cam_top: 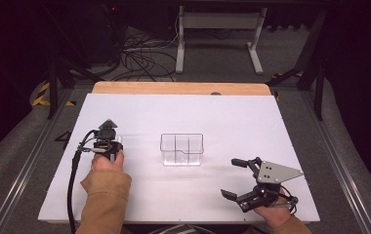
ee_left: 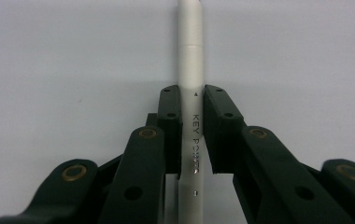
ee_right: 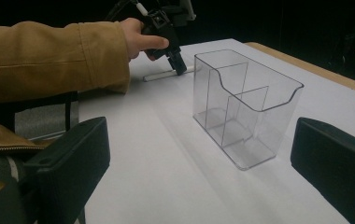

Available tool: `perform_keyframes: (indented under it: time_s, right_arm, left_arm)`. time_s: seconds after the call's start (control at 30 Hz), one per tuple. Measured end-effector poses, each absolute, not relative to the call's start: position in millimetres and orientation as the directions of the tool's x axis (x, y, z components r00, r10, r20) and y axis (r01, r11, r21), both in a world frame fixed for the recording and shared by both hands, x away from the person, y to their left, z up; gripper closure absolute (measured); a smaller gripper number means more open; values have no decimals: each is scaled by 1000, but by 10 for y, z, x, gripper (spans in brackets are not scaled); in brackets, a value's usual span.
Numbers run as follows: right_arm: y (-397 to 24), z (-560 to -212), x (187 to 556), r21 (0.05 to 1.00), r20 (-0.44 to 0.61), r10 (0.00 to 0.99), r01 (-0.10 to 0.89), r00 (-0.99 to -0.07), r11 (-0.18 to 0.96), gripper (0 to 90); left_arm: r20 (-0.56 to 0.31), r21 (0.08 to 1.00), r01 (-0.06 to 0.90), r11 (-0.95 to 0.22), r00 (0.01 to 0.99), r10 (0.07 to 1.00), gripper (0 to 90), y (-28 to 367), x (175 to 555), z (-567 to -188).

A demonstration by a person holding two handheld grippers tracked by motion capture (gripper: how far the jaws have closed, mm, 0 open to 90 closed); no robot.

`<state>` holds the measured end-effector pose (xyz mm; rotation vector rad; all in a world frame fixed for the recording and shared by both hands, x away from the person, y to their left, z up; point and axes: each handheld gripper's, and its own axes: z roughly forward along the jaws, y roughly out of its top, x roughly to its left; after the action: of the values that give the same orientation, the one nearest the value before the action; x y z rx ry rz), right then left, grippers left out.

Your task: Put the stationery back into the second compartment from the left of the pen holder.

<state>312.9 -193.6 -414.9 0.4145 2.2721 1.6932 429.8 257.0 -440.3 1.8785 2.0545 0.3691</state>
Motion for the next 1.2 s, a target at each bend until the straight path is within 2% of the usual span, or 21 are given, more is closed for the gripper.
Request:
perform_keyframes:
  time_s: [0.23,0.47,1.0,1.2]
  right_arm:
    - [-1929,-4161,3133,958,-53,384,62,-922,281,52]
    - [-1939,-4169,3139,957,-55,390,63,-919,283,52]
    - [-1950,-4180,3146,957,-61,393,58,-918,285,52]
    - [-1953,-4190,3152,957,-58,397,63,-916,284,52]
  left_arm:
    - [-116,435,895,94,-48,992,782,2580,4265,-4377]
    - [-170,517,853,77,14,985,782,2608,4180,-4244]
    - [-225,759,650,32,217,950,782,2534,3917,-3902]
    - [-249,808,589,38,282,926,782,2550,3821,-3763]
